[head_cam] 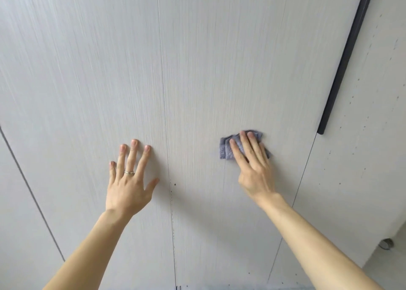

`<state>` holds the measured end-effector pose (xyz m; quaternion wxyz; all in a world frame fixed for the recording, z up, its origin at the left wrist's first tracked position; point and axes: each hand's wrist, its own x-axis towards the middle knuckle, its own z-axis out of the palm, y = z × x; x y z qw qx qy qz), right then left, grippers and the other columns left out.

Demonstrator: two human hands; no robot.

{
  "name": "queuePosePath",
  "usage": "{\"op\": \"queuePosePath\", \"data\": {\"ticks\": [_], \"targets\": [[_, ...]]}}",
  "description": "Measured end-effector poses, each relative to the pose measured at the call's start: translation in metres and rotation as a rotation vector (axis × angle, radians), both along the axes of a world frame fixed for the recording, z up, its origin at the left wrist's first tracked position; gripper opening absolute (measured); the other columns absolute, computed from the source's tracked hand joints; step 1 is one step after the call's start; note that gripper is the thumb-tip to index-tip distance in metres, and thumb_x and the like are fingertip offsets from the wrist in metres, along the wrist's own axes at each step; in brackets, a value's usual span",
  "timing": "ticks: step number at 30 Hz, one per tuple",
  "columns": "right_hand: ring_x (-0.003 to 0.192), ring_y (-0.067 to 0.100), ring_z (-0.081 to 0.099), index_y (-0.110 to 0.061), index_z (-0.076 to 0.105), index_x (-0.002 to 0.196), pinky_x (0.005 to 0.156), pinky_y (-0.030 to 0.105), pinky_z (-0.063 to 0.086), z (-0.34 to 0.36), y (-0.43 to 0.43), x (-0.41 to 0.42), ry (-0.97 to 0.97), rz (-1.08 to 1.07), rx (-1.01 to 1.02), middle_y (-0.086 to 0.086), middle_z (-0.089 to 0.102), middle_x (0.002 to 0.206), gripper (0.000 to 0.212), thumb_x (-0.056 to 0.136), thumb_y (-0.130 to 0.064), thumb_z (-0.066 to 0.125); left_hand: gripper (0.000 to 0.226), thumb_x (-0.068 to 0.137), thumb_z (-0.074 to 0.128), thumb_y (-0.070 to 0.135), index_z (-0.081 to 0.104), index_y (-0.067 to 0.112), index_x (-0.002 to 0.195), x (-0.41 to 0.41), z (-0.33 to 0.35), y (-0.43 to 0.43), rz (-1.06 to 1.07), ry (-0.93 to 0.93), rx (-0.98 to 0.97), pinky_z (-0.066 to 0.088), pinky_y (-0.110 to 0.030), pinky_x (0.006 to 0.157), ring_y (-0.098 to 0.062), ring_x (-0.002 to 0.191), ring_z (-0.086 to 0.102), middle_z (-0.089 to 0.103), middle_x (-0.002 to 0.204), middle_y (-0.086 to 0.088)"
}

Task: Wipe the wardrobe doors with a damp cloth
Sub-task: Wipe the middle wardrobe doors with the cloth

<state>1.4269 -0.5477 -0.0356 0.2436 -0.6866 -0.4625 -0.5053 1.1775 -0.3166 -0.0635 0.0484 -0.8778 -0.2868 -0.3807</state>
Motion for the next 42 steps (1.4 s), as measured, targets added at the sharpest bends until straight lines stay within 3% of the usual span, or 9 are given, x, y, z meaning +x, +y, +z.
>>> {"op": "queuePosePath", "data": {"ticks": [5,11,20,24,29,33,35,38,42], "targets": [[0.149,0.039,0.024,-0.004,0.041,0.148,0.119,0.057,0.025,-0.019,-0.003,0.009,0.103,-0.031,0.154,0.021,0.033,0.157,0.071,0.081,0.019,0.039,0.104,0.087,0.074,0.037,0.003,0.028,0.162,0.006,-0.004,-0.003,0.017,-0.031,-0.003,0.017,-0.064,0.119,-0.027,0.156,-0.011,-0.012,0.169,0.001],[0.152,0.027,0.019,-0.01,0.041,0.149,0.121,0.047,0.023,-0.085,0.003,-0.019,-0.022,0.044,-0.252,0.012,0.035,0.157,0.069,0.082,0.006,0.039,0.102,0.09,0.07,0.039,-0.002,0.033,0.162,0.004,-0.002,-0.013,0.04,-0.004,-0.059,0.015,-0.061,0.121,-0.024,0.156,-0.012,-0.017,0.168,0.006],[0.148,0.034,0.028,-0.003,0.045,0.147,0.121,0.052,0.023,0.032,0.057,-0.042,0.055,0.125,0.043,0.017,0.035,0.157,0.064,0.085,0.009,0.033,0.105,0.092,0.071,0.035,-0.011,0.043,0.158,0.004,-0.022,-0.015,0.023,-0.011,-0.177,0.014,-0.058,0.123,-0.018,0.154,-0.02,-0.023,0.166,0.012],[0.148,0.025,0.03,-0.012,0.045,0.149,0.12,0.045,0.027,-0.017,0.07,-0.05,-0.075,0.157,-0.107,0.007,0.034,0.158,0.057,0.099,-0.004,0.019,0.099,0.093,0.069,0.035,-0.004,0.041,0.159,0.005,-0.03,-0.016,0.014,-0.045,-0.182,0.015,-0.057,0.122,-0.019,0.155,-0.016,-0.018,0.167,0.011],[0.149,0.017,0.028,-0.017,0.05,0.146,0.116,0.039,0.031,-0.08,0.061,-0.047,-0.178,0.161,-0.353,0.001,0.038,0.157,0.058,0.1,-0.007,0.016,0.093,0.093,0.066,0.042,0.002,0.04,0.16,0.004,-0.034,-0.01,0.021,-0.048,-0.138,0.019,-0.056,0.122,-0.019,0.155,-0.012,-0.014,0.169,0.009],[0.148,0.022,0.03,-0.012,0.048,0.147,0.121,0.043,0.021,-0.039,0.078,-0.056,-0.075,0.175,-0.138,0.006,0.035,0.158,0.055,0.102,-0.007,0.018,0.085,0.097,0.06,0.042,0.002,0.046,0.159,0.011,-0.045,-0.021,0.074,-0.126,-0.218,0.041,-0.056,0.112,-0.014,0.155,-0.012,-0.014,0.168,0.015],[0.148,0.024,0.031,-0.01,0.048,0.147,0.122,0.045,0.019,-0.022,0.091,-0.062,-0.034,0.201,-0.045,0.007,0.035,0.157,0.053,0.101,-0.006,0.021,0.084,0.099,0.059,0.041,-0.001,0.05,0.157,0.015,-0.055,-0.029,0.09,-0.17,-0.27,0.044,-0.052,0.11,-0.011,0.155,-0.014,-0.017,0.166,0.017],[0.149,0.022,0.029,-0.01,0.045,0.149,0.123,0.045,0.018,-0.033,0.102,-0.064,-0.067,0.216,-0.019,0.005,0.035,0.159,0.053,0.098,-0.005,0.031,0.091,0.098,0.061,0.041,-0.008,0.051,0.156,0.014,-0.077,-0.036,0.107,-0.125,-0.29,0.037,-0.049,0.117,-0.012,0.154,-0.016,-0.022,0.165,0.016],[0.15,0.018,0.027,-0.013,0.041,0.151,0.12,0.041,0.024,-0.1,0.094,-0.062,-0.173,0.233,-0.199,0.002,0.031,0.161,0.059,0.092,-0.01,0.04,0.093,0.098,0.062,0.036,-0.008,0.049,0.157,0.001,-0.116,-0.039,0.137,-0.008,-0.295,0.024,-0.053,0.122,-0.011,0.153,-0.018,-0.024,0.165,0.015]]}}
